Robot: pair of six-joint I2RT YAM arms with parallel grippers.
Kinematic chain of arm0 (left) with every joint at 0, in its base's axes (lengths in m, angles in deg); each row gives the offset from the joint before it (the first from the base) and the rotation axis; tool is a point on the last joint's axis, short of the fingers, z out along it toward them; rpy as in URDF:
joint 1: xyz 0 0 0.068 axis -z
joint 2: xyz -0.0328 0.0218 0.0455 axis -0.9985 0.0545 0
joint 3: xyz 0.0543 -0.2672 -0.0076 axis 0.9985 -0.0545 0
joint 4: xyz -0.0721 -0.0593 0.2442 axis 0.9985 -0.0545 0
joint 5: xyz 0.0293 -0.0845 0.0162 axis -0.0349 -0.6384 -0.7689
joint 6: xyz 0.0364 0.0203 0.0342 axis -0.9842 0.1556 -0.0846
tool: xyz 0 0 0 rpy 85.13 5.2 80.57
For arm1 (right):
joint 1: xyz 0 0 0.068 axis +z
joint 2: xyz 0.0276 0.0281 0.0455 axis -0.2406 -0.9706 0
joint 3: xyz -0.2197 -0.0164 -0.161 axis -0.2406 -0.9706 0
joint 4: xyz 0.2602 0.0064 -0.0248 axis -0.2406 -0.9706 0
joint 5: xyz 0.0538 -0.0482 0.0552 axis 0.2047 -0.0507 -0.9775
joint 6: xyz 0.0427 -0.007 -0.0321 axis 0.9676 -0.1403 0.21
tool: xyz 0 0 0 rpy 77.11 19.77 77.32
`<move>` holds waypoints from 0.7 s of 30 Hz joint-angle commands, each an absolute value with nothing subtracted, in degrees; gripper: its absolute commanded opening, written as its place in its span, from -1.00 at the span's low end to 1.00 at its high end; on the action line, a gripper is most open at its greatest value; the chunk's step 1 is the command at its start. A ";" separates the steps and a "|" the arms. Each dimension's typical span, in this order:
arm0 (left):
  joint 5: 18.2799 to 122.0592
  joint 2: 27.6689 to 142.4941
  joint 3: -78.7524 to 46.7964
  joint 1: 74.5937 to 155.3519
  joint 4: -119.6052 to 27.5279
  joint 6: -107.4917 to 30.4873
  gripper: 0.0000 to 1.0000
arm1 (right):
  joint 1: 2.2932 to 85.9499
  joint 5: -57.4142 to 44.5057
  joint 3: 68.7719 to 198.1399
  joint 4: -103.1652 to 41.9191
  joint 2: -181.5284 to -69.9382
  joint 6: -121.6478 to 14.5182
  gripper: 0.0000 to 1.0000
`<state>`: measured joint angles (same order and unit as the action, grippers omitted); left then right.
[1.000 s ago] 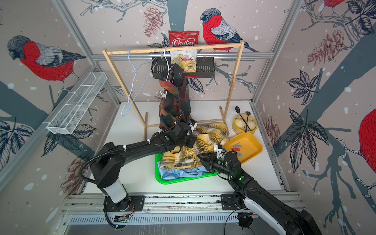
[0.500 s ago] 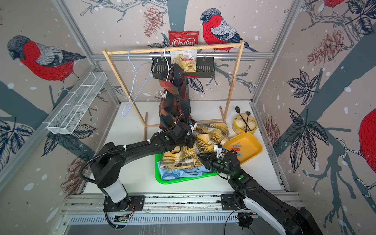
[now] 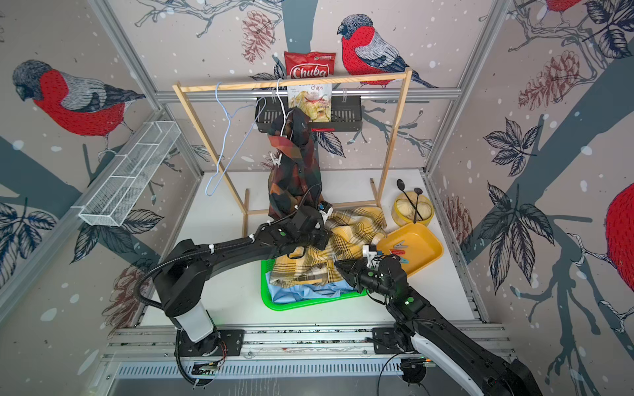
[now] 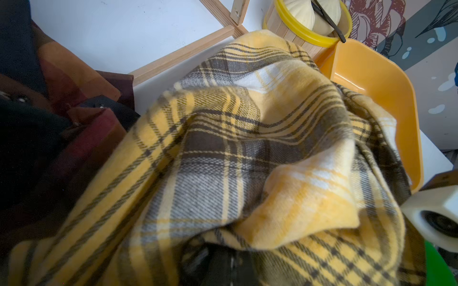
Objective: Remove the clothespins securing long-sleeve shirts to the hanger
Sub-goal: Remove the clamp from the hanger.
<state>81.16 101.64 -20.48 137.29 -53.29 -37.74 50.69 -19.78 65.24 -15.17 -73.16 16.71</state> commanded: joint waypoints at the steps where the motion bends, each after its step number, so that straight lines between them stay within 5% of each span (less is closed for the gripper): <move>1: 82.40 101.85 -20.46 137.19 -52.95 -37.10 -1.00 | 50.83 -20.12 66.16 -18.96 -72.35 15.01 -0.77; 21: 82.93 102.79 -20.48 137.06 -53.08 -36.96 -1.00 | 50.24 -18.74 69.67 -34.27 -62.69 12.53 -0.90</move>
